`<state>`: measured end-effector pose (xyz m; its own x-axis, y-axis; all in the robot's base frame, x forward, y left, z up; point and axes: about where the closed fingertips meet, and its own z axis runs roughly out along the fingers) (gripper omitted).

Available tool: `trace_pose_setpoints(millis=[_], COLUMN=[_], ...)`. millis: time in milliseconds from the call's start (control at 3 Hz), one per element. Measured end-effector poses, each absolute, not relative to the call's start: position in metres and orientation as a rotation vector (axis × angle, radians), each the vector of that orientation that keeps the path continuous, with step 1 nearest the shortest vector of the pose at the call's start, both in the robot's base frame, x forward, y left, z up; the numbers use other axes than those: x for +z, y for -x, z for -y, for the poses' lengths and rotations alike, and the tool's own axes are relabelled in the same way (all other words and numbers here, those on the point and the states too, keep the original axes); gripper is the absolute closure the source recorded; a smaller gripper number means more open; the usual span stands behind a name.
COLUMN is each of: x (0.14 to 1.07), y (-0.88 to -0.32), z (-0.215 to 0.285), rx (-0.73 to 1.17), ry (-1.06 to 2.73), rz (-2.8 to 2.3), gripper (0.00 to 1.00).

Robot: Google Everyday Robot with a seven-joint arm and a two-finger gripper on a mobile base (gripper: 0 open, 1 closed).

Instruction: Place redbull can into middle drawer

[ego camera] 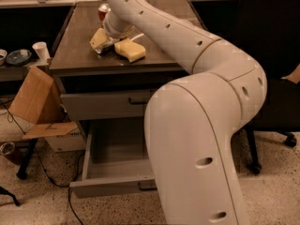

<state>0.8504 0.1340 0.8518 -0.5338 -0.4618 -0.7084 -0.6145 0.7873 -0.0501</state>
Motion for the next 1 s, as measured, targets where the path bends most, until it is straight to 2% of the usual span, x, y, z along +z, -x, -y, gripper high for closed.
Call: trace_pose_setpoints(millis=[333,667,1000], x=[0.859,0.871,0.903], y=[-0.850,-0.846,-0.824], z=[-0.121,-0.109,-0.087], rx=[0.237,0.222,0.233], ry=[0.760,0.735,0.710], rz=[-2.233,-2.224,-2.169], gripper=[0.73,0.96,1.00])
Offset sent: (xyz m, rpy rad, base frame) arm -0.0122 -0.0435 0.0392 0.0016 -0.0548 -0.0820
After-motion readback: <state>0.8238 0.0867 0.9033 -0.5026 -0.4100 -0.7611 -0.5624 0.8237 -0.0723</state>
